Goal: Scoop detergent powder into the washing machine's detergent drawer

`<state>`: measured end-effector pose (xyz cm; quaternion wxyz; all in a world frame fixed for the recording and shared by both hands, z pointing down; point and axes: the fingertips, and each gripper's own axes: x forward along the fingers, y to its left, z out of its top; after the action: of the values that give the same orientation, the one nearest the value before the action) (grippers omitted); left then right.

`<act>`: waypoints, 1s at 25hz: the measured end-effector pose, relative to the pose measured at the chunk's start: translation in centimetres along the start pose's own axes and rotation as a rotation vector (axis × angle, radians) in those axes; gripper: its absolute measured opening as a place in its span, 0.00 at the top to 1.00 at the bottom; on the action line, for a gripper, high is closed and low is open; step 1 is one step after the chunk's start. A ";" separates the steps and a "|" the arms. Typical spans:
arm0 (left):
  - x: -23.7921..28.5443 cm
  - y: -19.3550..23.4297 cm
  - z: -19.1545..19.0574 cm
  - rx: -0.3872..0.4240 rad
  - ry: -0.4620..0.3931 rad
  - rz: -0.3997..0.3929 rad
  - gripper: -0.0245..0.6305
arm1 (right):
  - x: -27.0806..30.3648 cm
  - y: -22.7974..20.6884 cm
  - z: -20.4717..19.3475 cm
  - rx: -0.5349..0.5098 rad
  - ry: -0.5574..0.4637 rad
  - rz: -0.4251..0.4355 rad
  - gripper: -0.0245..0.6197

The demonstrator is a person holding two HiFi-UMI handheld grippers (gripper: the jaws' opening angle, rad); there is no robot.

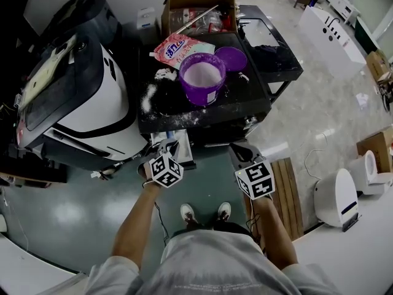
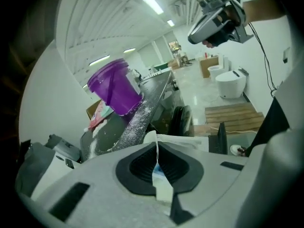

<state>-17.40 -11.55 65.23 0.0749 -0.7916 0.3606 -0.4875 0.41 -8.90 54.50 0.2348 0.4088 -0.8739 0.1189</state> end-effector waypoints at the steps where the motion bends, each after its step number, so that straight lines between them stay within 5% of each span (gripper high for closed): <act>1: -0.1 -0.1 0.1 0.044 0.004 0.011 0.94 | -0.1 0.0 0.0 -0.001 -0.001 0.000 0.95; 4: -0.7 -0.1 0.6 0.219 0.007 0.073 0.94 | -0.3 0.1 0.2 -0.004 -0.005 -0.001 0.95; 7: -1.1 -0.4 0.9 0.309 0.001 0.103 0.94 | -0.6 0.1 0.2 -0.005 -0.009 -0.004 0.95; 18: -1.3 -0.2 1.0 0.333 0.012 0.141 0.94 | -1.6 0.1 -0.2 -0.001 -0.009 -0.018 0.95; 20: -1.4 0.1 0.8 0.208 -0.006 0.119 0.94 | -1.7 0.2 -0.2 -0.002 -0.014 -0.019 0.95; 21: -1.4 0.2 0.6 0.083 -0.027 0.090 0.94 | -1.7 0.2 -0.2 -0.001 -0.015 -0.019 0.95; 25: -2.1 1.3 0.1 -0.577 -0.157 -0.061 0.94 | -1.9 0.3 0.0 0.004 -0.024 -0.017 0.95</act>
<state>-18.51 -11.11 63.04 -0.1403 -0.8259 0.4536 -0.3041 1.26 -7.49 53.50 0.2244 0.4178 -0.8730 0.1136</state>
